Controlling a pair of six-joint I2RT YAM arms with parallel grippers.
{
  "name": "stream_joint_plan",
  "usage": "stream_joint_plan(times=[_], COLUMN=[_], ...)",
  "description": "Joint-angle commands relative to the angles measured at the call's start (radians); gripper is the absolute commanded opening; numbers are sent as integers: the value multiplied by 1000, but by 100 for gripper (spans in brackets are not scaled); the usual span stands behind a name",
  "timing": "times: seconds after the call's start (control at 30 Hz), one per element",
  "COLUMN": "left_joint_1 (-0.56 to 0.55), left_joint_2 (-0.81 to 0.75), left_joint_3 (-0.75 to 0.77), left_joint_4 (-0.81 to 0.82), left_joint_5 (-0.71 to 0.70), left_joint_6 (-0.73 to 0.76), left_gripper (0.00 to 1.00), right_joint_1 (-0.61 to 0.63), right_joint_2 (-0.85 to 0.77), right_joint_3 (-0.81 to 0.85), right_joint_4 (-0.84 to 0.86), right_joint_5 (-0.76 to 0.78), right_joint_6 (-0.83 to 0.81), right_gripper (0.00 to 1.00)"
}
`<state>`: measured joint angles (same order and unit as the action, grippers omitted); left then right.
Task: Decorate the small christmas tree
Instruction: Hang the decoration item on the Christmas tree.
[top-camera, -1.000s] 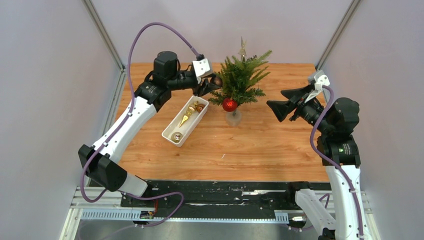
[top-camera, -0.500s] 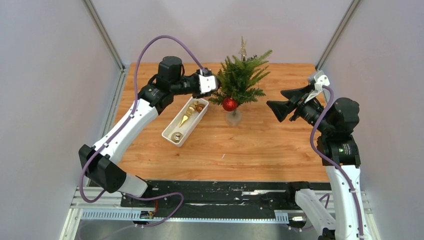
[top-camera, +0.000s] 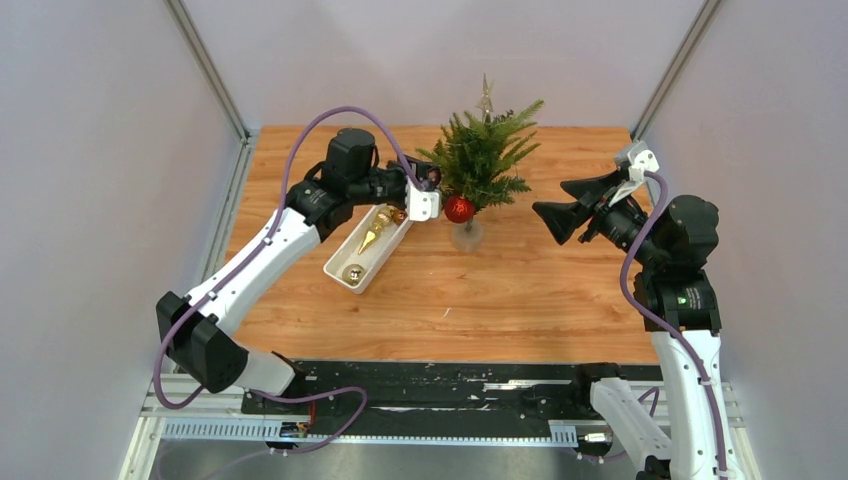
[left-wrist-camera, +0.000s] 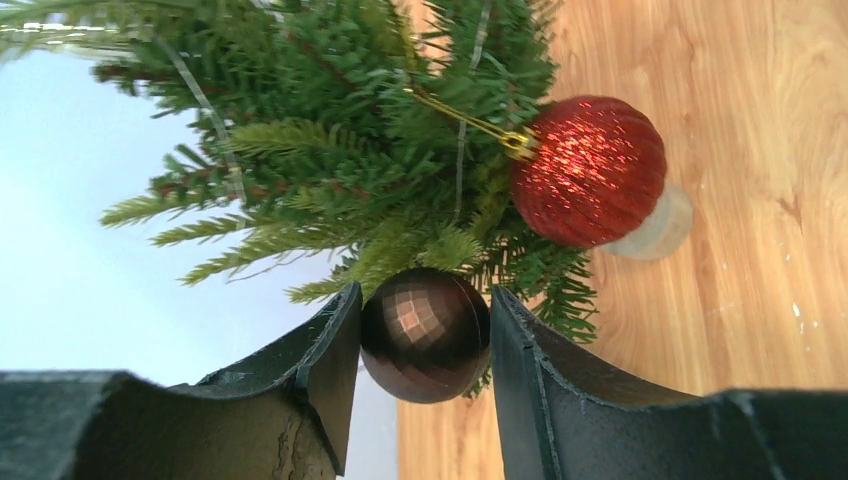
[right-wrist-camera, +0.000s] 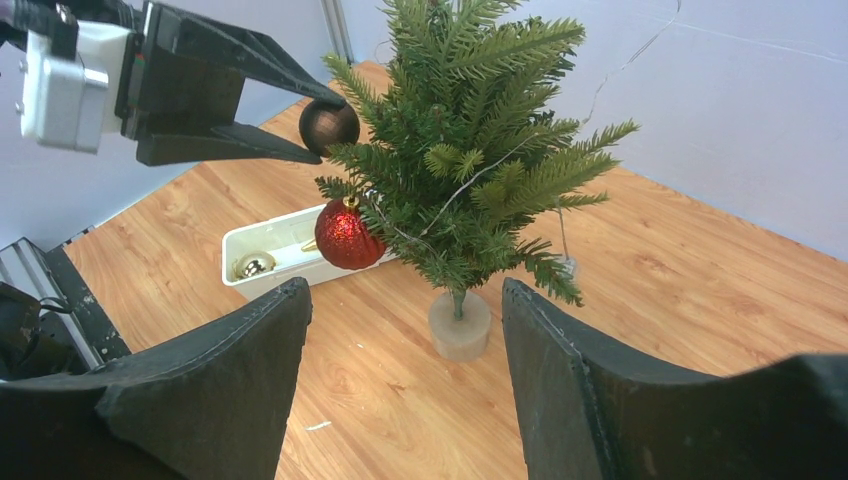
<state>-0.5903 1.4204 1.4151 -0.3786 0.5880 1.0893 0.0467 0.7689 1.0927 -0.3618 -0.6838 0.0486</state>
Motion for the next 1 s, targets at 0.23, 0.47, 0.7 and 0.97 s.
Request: stream_joint_plan(times=[0.23,0.47,0.7,0.97], left_joint_1=[-23,-24,-23,-23], left_joint_2=[-50,-52,-89,-140], left_joint_3=[-81,-88,-123,-146], left_joint_4=[-18,16,-14,-35], left_joint_5=[-46,-52,-39,-10], left_joint_6=[234,211,215,171], left_gripper=[20,18,22,29], right_joint_1=[-3,-4,-3,-2], right_joint_2=[5,5,5,12], right_joint_3=[11,10,8,18], right_joint_4=[15,14,18,20], right_joint_5=[-20,-21,-18,-26], right_joint_6=[-11,-12,-10,-5], right_gripper=[70,70,70,70])
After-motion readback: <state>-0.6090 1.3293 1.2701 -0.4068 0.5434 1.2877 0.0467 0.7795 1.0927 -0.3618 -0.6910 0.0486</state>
